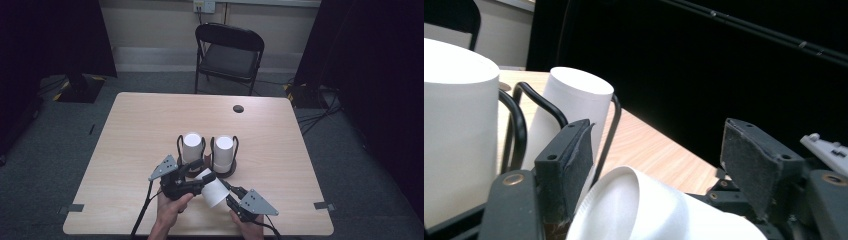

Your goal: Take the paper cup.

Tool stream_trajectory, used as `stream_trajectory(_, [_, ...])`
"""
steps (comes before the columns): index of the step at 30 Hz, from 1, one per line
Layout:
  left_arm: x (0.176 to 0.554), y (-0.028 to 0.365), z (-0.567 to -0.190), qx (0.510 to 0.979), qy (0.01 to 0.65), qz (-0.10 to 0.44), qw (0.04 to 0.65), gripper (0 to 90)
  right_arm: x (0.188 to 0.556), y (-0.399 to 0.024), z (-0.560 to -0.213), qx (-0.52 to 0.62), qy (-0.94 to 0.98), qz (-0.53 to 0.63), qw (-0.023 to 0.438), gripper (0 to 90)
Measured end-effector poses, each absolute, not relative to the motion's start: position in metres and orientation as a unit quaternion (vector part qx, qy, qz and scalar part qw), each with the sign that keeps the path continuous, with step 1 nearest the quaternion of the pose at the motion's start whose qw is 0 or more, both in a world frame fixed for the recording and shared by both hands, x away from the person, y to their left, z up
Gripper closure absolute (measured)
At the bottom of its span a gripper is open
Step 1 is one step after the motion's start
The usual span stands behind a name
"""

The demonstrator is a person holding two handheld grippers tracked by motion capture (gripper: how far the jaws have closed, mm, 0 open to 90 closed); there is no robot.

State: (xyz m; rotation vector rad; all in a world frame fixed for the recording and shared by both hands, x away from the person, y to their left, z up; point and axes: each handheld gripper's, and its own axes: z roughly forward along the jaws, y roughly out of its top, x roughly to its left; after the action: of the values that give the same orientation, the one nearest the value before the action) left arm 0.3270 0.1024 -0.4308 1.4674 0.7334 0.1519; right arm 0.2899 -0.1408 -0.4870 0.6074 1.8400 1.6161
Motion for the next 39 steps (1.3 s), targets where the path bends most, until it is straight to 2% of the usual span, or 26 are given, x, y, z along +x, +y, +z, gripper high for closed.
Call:
stream_trajectory(13, [0.320, 0.109, -0.436, 0.676, 0.322, 0.140, 0.648, 26.4, 0.296, -0.147, -0.481, 0.265, 0.725, 0.584, 0.253, 87.0])
stream_trajectory(21, [0.317, 0.114, -0.442, 0.692, 0.313, 0.172, 0.627, 22.2, 0.300, -0.152, -0.477, 0.289, 0.744, 0.559, 0.225, 87.2])
stream_trajectory(26, [0.318, 0.116, -0.446, 0.707, 0.300, 0.175, 0.616, 18.8, 0.303, -0.153, -0.475, 0.293, 0.760, 0.539, 0.215, 87.4])
stream_trajectory(30, [0.316, 0.115, -0.446, 0.736, 0.271, 0.193, 0.590, 18.5, 0.306, -0.154, -0.473, 0.298, 0.769, 0.528, 0.203, 87.3])
stream_trajectory(33, [0.314, 0.116, -0.446, 0.739, 0.260, 0.192, 0.591, 15.8, 0.308, -0.155, -0.470, 0.302, 0.775, 0.520, 0.195, 87.4])
stream_trajectory(39, [0.312, 0.113, -0.451, 0.754, 0.246, 0.199, 0.576, 16.0, 0.311, -0.156, -0.464, 0.303, 0.792, 0.497, 0.182, 87.5])
